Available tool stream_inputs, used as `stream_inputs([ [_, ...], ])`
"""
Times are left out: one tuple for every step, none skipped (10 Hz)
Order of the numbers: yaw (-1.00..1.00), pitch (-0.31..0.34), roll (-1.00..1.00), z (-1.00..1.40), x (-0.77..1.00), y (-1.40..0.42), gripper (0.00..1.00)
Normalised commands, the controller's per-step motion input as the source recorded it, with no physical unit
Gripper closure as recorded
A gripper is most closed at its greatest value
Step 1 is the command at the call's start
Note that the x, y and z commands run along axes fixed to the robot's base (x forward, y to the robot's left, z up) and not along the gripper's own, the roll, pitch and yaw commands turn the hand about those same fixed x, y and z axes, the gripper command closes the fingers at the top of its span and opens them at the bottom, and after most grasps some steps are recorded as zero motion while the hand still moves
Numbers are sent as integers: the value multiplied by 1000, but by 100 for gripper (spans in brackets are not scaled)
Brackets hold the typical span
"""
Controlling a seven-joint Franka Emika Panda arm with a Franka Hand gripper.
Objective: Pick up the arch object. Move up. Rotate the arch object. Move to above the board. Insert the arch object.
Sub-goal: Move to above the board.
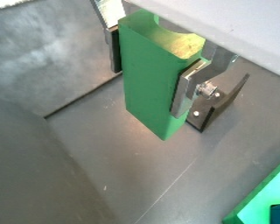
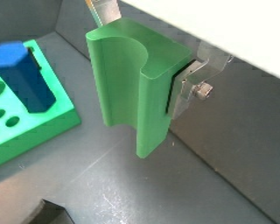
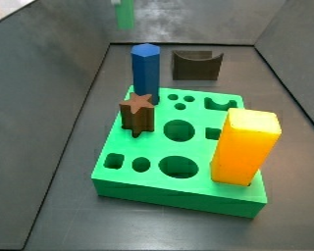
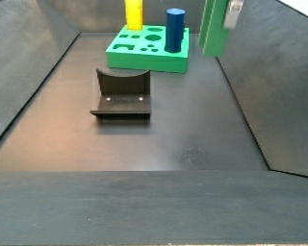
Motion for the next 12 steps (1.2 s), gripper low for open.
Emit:
stream_inputs([
  [15, 45, 11, 1000, -103, -31, 100],
  [14, 58, 4, 1000, -92, -31, 100],
  [15, 76, -6, 1000, -75, -30, 100],
  [16, 86, -12, 1000, -64, -29, 100],
  [16, 87, -16, 1000, -51, -28, 100],
  [17, 88, -20, 1000, -40, -27, 100],
  [16, 88, -24, 814, -17, -22, 100],
  [15, 90, -27, 655, -5, -19, 100],
  [14, 91, -30, 442, 5, -15, 100],
  [14, 90, -31, 336, 7, -13, 100],
  [1000, 73, 0, 55, 395, -1000, 100],
  [1000, 71, 1, 31, 399, -1000, 100],
])
